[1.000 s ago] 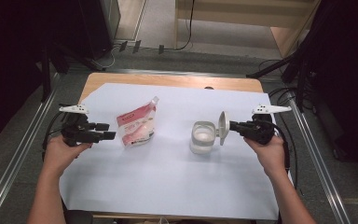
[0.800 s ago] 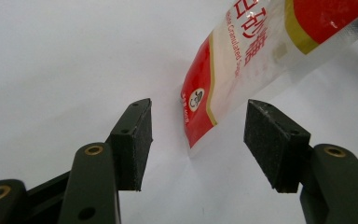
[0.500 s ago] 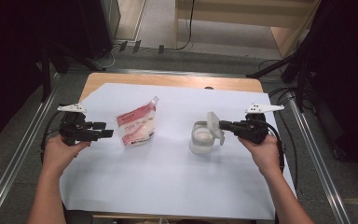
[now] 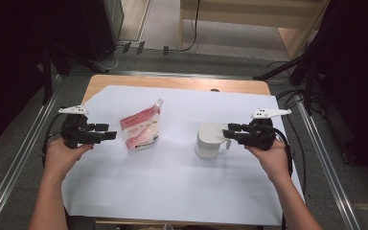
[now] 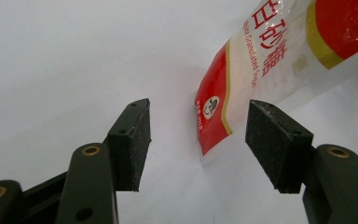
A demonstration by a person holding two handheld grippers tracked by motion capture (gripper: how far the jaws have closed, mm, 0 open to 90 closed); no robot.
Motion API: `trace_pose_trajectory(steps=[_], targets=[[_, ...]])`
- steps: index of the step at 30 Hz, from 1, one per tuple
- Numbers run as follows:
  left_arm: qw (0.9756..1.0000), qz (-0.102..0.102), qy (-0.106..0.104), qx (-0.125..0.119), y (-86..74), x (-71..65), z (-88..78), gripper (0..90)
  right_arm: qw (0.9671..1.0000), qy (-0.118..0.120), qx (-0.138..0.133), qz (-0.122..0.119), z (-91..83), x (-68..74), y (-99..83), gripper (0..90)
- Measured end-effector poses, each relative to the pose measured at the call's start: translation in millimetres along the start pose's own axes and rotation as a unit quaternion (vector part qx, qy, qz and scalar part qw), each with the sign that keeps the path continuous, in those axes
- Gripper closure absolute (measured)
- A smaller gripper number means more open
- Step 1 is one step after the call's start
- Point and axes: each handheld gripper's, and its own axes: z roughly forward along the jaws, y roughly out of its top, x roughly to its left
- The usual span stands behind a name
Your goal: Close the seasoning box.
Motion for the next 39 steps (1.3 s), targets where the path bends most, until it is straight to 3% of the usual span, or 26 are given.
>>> trace_pose_trajectory(steps=[5,10,17,30,37,39], targets=[[1.0000,0.003,0.004,0.002,1.2,-0.9,1.3,41.2,0.9999,-0.013,0.000,-0.001,-5.8,-3.9,-6.4,48.0],[1.0000,0.002,0.005,0.000,1.6,-2.0,1.4,41.0,0.9996,-0.025,-0.007,-0.005,-14.0,-9.3,-12.6,46.5],[1.0000,0.006,0.004,0.000,1.9,-2.0,1.3,40.9,0.9991,-0.035,-0.024,0.007,-27.3,-18.0,-23.3,44.8],[0.9999,0.011,0.008,0.006,4.4,-3.9,7.3,40.7,0.9954,-0.091,-0.027,0.016,-49.4,-29.9,-43.6,42.7],[0.9999,0.011,0.008,0.006,5.7,-3.7,10.0,40.8,0.9946,-0.098,-0.021,0.026,-48.5,-35.8,-51.6,42.1],[1.0000,0.008,-0.001,-0.002,6.6,-3.7,9.2,40.9,0.9948,-0.094,-0.022,0.032,-48.1,-37.1,-52.3,41.9]])
